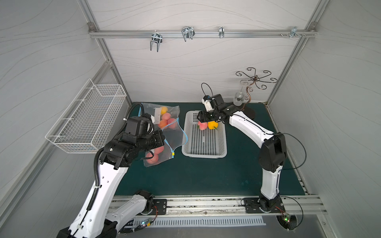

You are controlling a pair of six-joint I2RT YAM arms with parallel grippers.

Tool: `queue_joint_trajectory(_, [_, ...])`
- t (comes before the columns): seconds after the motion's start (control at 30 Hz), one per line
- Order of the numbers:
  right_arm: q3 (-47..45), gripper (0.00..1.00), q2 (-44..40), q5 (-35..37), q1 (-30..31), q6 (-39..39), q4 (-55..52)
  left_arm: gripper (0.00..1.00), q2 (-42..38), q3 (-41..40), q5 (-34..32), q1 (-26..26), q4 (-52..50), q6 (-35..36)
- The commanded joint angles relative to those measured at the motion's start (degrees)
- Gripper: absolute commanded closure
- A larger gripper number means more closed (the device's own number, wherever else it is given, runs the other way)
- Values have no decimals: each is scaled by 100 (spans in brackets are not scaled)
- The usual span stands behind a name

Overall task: Place the peach in a zip-top bag and seal the zipper
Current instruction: Pick up the peach from the basket.

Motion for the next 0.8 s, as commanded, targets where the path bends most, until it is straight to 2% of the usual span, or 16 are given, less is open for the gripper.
queue_joint_trajectory(0.0, [522,29,455,603,-48,-434,-487,100,-73,124,-7,15,157,29])
queue_joint_trajectory(0.13, [1113,29,1017,851,-82,-489,-830,100,-64,116,39,17,165,24])
queue_joint_trajectory(0.33, [1841,29,1666,816,-121,-498,-1303,100,-75,110,67,18,161,27])
queue_joint_trajectory(0.77, [2206,30,2315,309,-172,-266,-1615,100,-117,132,16,18,96,73])
